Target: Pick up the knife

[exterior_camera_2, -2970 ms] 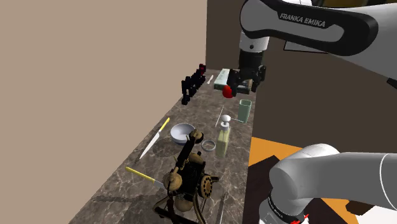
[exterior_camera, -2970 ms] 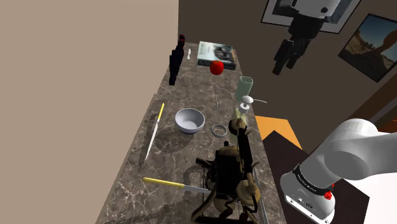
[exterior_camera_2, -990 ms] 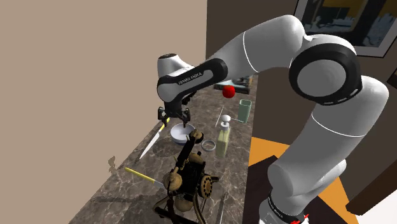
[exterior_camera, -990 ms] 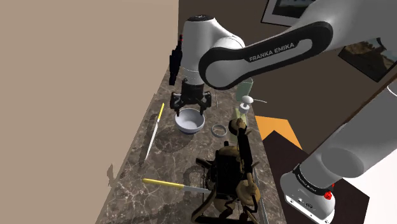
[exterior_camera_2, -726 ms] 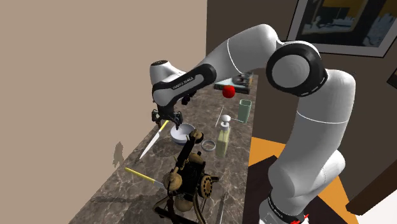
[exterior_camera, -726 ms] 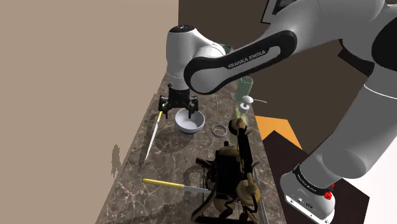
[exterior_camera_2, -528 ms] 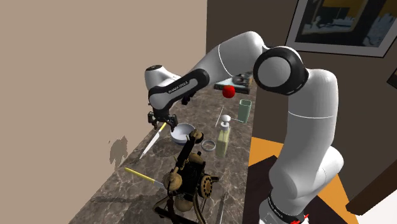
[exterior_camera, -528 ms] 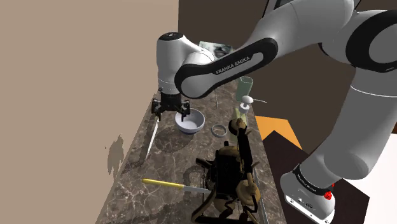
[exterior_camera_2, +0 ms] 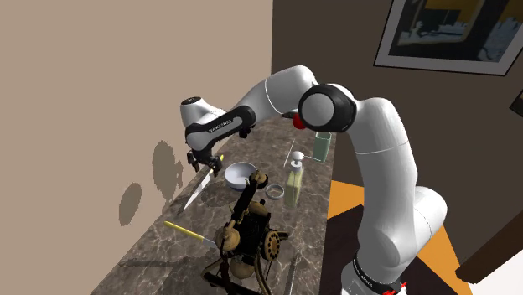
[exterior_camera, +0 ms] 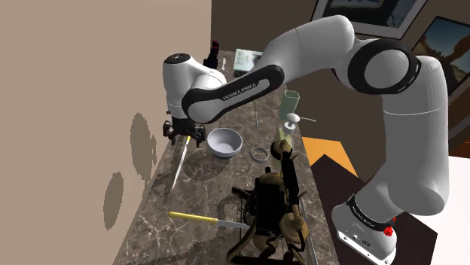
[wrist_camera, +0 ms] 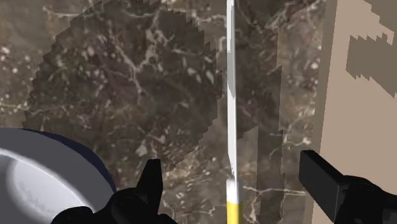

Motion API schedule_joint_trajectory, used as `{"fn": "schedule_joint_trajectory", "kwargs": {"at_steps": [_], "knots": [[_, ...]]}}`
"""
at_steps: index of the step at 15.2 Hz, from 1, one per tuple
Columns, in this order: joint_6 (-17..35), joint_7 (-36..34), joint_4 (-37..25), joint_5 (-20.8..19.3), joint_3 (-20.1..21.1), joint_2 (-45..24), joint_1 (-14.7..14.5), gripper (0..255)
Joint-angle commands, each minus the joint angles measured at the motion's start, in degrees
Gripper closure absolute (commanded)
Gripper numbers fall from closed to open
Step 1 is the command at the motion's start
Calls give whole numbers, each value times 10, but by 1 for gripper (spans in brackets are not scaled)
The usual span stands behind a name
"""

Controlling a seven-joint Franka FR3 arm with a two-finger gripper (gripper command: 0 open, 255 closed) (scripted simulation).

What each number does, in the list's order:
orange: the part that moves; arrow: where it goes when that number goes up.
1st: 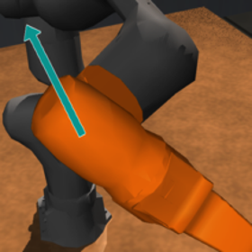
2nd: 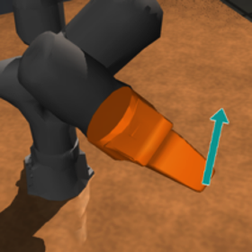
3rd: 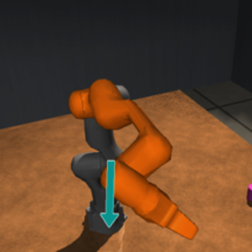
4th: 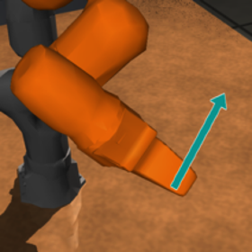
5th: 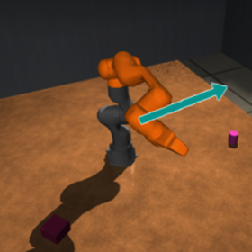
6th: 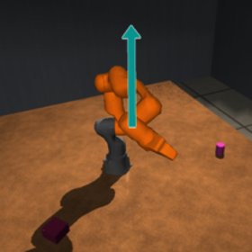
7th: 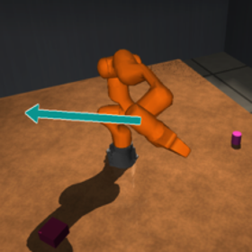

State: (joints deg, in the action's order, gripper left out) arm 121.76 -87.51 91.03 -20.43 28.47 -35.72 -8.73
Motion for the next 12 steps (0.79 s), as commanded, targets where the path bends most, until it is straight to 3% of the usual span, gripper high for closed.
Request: {"fn": "schedule_joint_trajectory", "kwargs": {"at_steps": [1, 8, 9, 12], "knots": [[3, -8, -16, -7, -6, -19, -9, 0], [32, -15, -9, -18, -15, -42, -14, 0], [33, -15, -5, -18, -15, -41, -13, 255], [33, -15, -7, -18, -15, -41, -13, 255]]}}
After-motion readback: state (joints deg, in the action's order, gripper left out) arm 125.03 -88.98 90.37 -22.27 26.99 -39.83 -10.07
